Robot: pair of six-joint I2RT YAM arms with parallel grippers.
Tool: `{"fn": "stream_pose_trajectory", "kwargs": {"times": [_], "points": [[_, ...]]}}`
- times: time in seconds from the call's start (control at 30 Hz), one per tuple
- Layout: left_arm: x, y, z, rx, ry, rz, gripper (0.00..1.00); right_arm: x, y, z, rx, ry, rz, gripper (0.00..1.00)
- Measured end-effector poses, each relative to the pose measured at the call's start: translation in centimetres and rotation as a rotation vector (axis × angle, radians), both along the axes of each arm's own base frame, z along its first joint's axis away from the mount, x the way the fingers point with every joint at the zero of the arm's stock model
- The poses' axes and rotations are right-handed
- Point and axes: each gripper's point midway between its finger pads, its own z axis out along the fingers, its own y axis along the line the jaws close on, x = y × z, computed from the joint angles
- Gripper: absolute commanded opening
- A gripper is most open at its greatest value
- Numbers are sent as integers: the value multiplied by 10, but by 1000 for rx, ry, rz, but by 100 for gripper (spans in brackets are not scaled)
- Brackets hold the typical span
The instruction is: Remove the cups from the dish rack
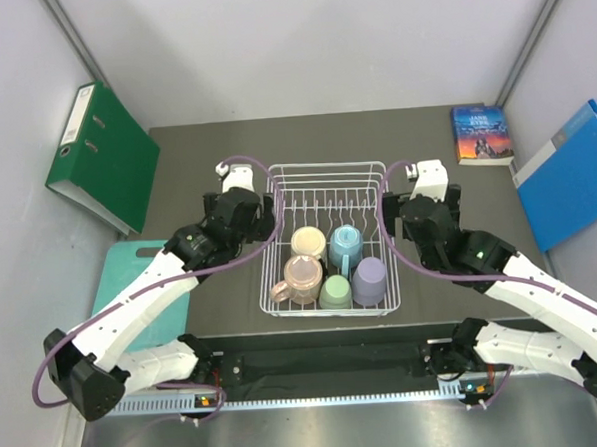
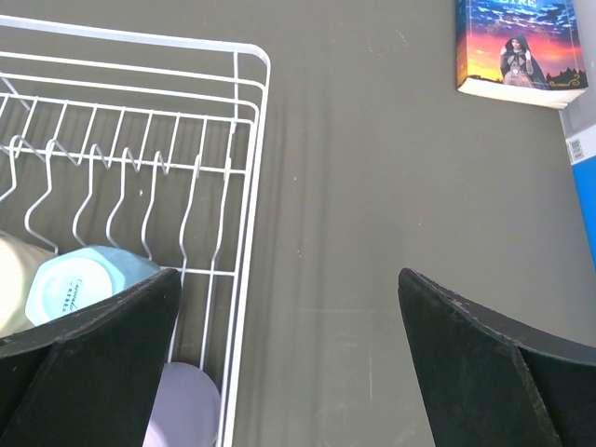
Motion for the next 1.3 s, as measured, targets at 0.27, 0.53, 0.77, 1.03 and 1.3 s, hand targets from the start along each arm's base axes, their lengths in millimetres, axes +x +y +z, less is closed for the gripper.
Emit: {"fn": "stream_pose_trajectory", "kwargs": {"times": [0.27, 0.53, 0.77, 1.03, 1.3], "points": [[-17, -24, -10, -16, 63, -213, 89, 0, 4, -1, -5, 5, 25, 100], [-51, -36, 0, -33, 97, -459, 81, -2, 3, -15, -28, 31, 32, 100], [-81, -39, 17, -32, 100, -641, 72, -4, 5, -22, -31, 49, 49, 100], [-113, -48, 22, -112, 115, -762, 68, -6, 7, -28, -25, 67, 61, 100], [-120, -61, -11, -58, 240, -809, 69, -10, 7, -34, -7, 92, 55, 99]]}}
